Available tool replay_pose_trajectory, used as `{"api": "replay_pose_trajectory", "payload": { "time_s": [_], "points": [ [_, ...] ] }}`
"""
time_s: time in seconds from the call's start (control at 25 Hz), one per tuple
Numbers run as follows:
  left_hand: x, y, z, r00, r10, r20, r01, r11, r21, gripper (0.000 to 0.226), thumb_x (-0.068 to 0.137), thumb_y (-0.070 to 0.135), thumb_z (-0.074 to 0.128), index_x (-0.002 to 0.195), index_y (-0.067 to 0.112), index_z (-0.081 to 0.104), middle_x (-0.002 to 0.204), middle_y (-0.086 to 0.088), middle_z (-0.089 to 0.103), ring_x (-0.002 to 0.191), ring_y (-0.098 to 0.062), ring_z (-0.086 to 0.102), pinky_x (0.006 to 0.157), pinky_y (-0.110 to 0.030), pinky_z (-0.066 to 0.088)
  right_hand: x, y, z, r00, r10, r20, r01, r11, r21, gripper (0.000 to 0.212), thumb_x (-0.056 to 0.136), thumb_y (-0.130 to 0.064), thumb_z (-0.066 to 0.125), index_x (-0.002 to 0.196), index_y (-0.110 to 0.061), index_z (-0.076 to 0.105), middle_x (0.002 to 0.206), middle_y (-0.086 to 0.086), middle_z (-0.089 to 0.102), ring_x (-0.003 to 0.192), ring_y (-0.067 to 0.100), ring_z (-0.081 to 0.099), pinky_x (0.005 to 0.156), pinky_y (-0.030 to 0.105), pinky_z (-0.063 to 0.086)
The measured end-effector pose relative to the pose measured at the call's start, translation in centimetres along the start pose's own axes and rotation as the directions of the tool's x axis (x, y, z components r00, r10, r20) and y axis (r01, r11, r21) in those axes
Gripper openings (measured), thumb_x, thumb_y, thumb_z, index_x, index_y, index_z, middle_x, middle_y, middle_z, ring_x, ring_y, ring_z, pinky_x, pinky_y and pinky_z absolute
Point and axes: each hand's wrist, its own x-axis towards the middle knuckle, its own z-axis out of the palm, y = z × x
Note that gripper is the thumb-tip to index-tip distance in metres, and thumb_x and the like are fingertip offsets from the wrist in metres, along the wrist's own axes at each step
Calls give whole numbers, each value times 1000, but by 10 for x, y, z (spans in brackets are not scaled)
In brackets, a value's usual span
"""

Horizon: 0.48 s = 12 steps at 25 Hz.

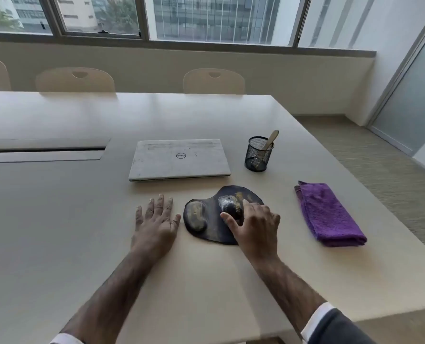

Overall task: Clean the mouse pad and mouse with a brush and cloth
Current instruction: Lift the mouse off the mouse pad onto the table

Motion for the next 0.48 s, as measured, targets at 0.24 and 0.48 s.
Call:
{"api": "replay_pose_trajectory", "payload": {
  "time_s": [0.24,0.48],
  "points": [
    [1,-44,-15,999,31,3,-32,999,19,67,105,57,10,162,28,-11,169,4,-20,155,-15,-20,123,-46,-18,0,-31,2,990,138,4,-137,987,-82,71,77,-75,62,109,-13,70,100,8,68,97,31,63,82,44,40],
    [-7,-98,-28,999,45,6,-46,997,55,71,102,59,4,160,25,-18,167,6,-25,154,-14,-23,123,-46,-19,5,-44,6,971,240,3,-238,965,-113,57,75,-67,67,95,-14,68,97,8,66,98,32,62,84,44,39]
  ]
}}
